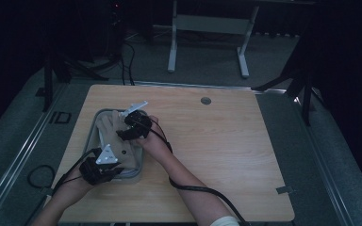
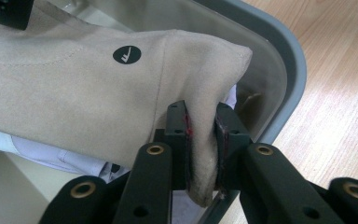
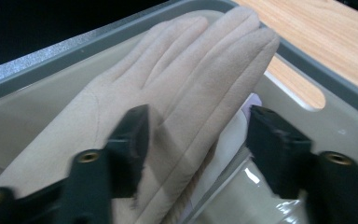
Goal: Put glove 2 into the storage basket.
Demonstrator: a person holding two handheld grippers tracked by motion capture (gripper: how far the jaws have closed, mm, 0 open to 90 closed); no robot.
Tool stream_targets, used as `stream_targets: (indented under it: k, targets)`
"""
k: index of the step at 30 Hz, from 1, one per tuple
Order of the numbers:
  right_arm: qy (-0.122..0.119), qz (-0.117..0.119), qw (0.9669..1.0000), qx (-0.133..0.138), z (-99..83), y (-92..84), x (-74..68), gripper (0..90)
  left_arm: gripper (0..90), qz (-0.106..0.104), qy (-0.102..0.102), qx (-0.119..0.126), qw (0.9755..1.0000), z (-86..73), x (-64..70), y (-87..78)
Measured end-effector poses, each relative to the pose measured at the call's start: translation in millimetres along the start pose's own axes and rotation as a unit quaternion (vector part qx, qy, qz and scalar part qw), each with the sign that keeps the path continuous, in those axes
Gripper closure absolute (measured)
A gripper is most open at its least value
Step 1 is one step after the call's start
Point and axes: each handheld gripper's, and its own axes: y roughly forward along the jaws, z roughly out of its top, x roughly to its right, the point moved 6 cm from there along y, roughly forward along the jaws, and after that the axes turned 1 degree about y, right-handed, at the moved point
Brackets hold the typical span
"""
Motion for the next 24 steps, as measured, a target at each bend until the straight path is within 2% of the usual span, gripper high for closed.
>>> stream_targets:
  k: [2, 5, 7, 8, 10, 13, 14, 17, 24]
  targets:
    - [-0.002, 0.001, 1.0000, 0.009, 1.3, -5.5, -0.8, 26.7, 70.0, -0.003, -0.015, 0.014, 0.9998, 1.7, -1.0, -3.5]
    - [-0.004, 0.010, 0.9996, 0.027, 2.7, -15.6, -1.0, 18.1, 46.1, 0.007, -0.030, 0.031, 0.9990, 6.1, -3.7, -11.9]
    - [-0.013, 0.019, 0.9992, 0.031, 2.2, -21.8, -1.0, 13.2, 35.1, 0.003, -0.037, 0.041, 0.9985, 9.5, -2.9, -16.1]
    - [-0.015, 0.015, 0.9993, 0.031, 1.8, -24.8, -0.2, 14.6, 30.6, 0.007, -0.036, 0.044, 0.9984, 11.3, -2.9, -17.6]
    - [-0.012, 0.021, 0.9991, 0.035, 1.2, -30.7, 0.7, 14.1, 21.1, -0.001, -0.038, 0.056, 0.9977, 15.6, -0.6, -19.6]
    - [-0.017, 0.013, 0.9990, 0.040, -0.2, -39.1, 2.9, 14.2, 15.8, 0.001, -0.045, 0.079, 0.9959, 23.5, 1.5, -20.8]
    - [-0.017, 0.016, 0.9989, 0.041, -0.9, -41.9, 3.0, 14.2, 15.4, -0.002, -0.050, 0.091, 0.9946, 27.7, 2.5, -20.9]
    - [-0.020, 0.018, 0.9989, 0.039, -4.2, -49.3, 3.5, 14.2, 13.9, -0.013, -0.060, 0.107, 0.9924, 33.7, 4.6, -19.3]
    - [-0.026, 0.010, 0.9989, 0.038, -17.5, -69.1, 10.5, 14.2, 14.0, -0.003, -0.058, 0.129, 0.9899, 47.8, 13.2, -14.7]
